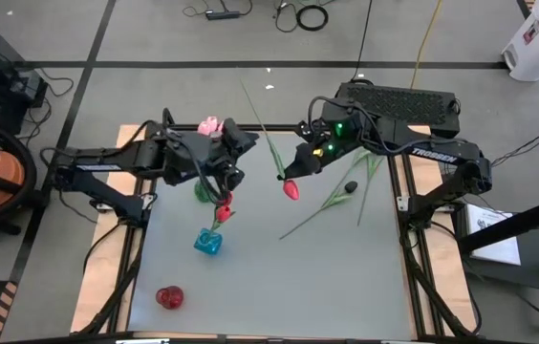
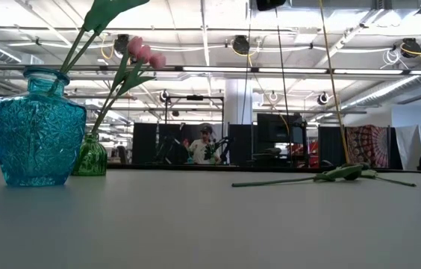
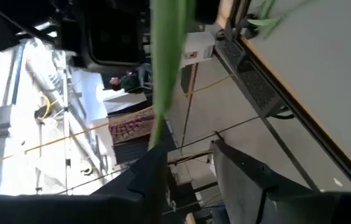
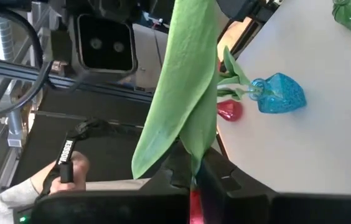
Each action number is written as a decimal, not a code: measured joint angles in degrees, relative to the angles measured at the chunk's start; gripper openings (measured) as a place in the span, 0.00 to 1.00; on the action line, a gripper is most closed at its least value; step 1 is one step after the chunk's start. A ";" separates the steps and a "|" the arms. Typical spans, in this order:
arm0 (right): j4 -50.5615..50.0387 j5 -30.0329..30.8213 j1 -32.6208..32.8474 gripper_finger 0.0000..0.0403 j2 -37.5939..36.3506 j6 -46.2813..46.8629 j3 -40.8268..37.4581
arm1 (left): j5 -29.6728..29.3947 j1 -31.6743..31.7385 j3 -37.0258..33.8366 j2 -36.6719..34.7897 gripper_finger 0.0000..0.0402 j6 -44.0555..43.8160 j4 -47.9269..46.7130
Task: Sort flowers into vase by color
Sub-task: Put the red flower into the blue vase
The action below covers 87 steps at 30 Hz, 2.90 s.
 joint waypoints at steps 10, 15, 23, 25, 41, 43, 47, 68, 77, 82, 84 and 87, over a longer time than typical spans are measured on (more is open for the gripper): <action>-0.61 0.28 0.03 0.00 0.00 1.65 0.00 | -1.10 0.01 0.00 1.85 0.34 1.32 6.14; -0.44 0.00 0.03 0.00 0.00 2.44 0.00 | 0.59 0.00 0.00 1.82 0.34 1.18 6.20; 0.24 -1.23 0.05 0.00 0.00 3.79 0.00 | 3.26 0.00 0.00 3.03 0.34 1.23 8.09; 0.27 -1.36 0.28 0.00 0.00 4.13 0.00 | 3.26 0.01 0.00 3.65 0.34 1.22 8.87; 0.35 -1.15 0.73 0.00 0.00 3.36 0.00 | 3.16 0.01 -0.02 4.84 0.28 1.16 9.64; 0.35 -0.95 0.73 0.00 0.00 3.30 0.00 | 2.92 0.01 -0.02 4.82 0.23 1.14 9.64; 0.35 -0.84 0.73 0.00 0.00 3.19 0.00 | 2.85 0.01 -0.02 4.82 0.10 1.14 9.62; 0.63 3.50 0.60 0.29 -0.07 -1.62 -0.02 | -4.36 -0.06 -0.02 4.82 0.02 1.12 7.26; 0.90 8.54 -2.49 0.45 -3.32 -5.71 -0.07 | -8.69 0.01 -0.02 3.81 0.02 1.08 4.49; 0.88 19.16 -4.73 0.46 -6.97 -9.93 -0.07 | -9.04 0.01 -0.02 1.92 0.02 0.83 4.29; 0.82 23.46 -5.46 0.46 -8.31 -11.22 -0.07 | -10.49 0.01 -0.02 0.81 0.02 -1.17 4.27; -0.21 27.70 -6.25 0.46 -10.10 -14.00 -0.07 | -13.01 0.01 -0.02 -1.15 0.02 -4.91 4.45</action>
